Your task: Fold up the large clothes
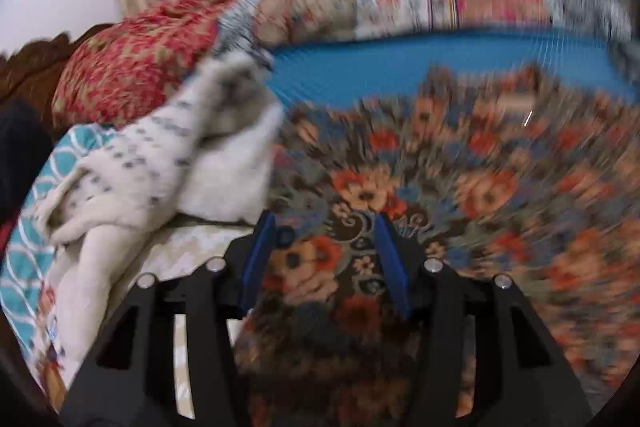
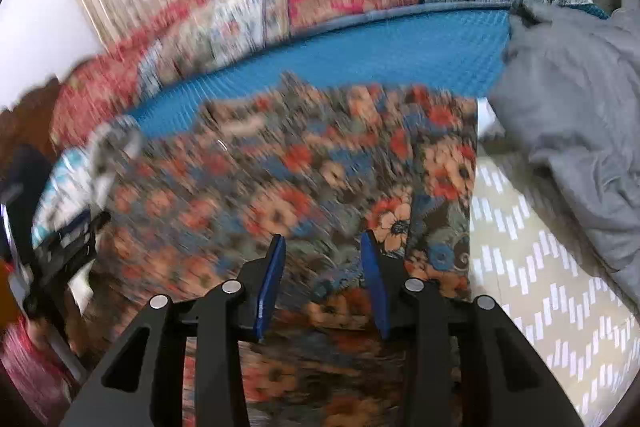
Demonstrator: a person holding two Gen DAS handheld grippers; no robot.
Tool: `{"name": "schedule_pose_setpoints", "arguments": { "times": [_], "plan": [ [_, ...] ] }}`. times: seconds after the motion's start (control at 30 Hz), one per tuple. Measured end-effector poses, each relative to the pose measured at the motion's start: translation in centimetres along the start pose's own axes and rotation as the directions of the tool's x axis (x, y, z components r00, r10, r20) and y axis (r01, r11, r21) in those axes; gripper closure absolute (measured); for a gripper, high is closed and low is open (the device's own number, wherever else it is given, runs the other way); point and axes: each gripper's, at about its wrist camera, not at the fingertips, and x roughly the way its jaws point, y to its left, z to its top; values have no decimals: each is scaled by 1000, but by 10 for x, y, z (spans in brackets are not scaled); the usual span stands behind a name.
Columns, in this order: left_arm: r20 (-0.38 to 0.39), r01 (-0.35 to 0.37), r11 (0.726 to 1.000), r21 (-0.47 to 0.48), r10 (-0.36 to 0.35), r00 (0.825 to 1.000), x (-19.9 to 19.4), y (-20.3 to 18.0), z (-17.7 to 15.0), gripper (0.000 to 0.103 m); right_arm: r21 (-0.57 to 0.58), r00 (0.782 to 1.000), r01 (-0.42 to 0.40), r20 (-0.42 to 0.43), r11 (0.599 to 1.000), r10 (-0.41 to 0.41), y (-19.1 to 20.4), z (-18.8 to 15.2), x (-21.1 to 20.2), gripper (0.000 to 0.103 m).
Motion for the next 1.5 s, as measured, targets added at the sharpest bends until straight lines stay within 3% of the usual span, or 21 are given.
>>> {"name": "schedule_pose_setpoints", "arguments": {
  "times": [0.07, 0.13, 0.2, 0.23, 0.33, 0.6, 0.67, 0.73, 0.83, 1.03, 1.23, 1.27, 1.4, 1.5],
  "plan": [
    [-35, -4, 1000, 30, 5, 999, 24, -4, -11, 44, -26, 996, 87, 36, 996, -86, -9, -7, 3, 65],
    [-30, -4, 1000, -29, 3, 1000, 29, 5, -14, 31, 12, 989, 123, 78, 992, -123, -23, -16, 5, 65],
    [-53, 26, 994, -104, -31, 998, 36, 18, -16, 22, 83, 992, 57, 109, 995, -66, -36, -21, 5, 65],
    [-66, 44, 988, -147, -54, 996, 39, 26, -16, 15, 83, 992, 55, 109, 995, -64, -36, -21, 5, 65],
    [-95, 62, 973, -223, -85, 992, 48, 38, -18, 7, 82, 992, 51, 109, 995, -60, -37, -23, 3, 65],
    [-101, -64, 994, -89, 55, 993, 26, 14, -7, 6, 41, 994, 81, 73, 996, -84, -24, -7, 2, 69],
    [-121, -49, 997, -65, 41, 992, 10, 18, -9, 6, 47, 992, 108, 67, 993, -111, -18, -8, -17, 70],
    [-110, -17, 996, -86, 7, 994, -18, 27, -18, 6, 63, 992, 65, 101, 996, -71, -14, -20, -44, 73],
    [-86, 4, 996, -86, -12, 996, -58, 31, -42, 6, 29, 993, 43, 109, 999, -46, -2, -55, -82, 79],
    [-79, 117, 987, -114, -126, 989, -130, 21, -109, 6, -52, 998, 52, 46, 997, -50, 24, -143, -133, 93],
    [-206, 140, 981, -137, -166, 964, -134, 4, -162, 6, -19, 990, 82, -110, 996, -83, 24, -200, -133, 98],
    [-233, 139, 981, -138, -169, 958, -127, 1, -169, 6, 0, 994, 65, -84, 998, -64, 22, -206, -134, 99],
    [-181, 149, 973, -176, -181, 967, -128, 2, -183, 4, 47, 999, -5, -39, 999, 7, 18, -212, -136, 103],
    [-183, 141, 975, -170, -172, 968, -127, 0, -182, 4, 8, 999, 3, -35, 1000, -3, 26, -212, -134, 103]
  ]
}}
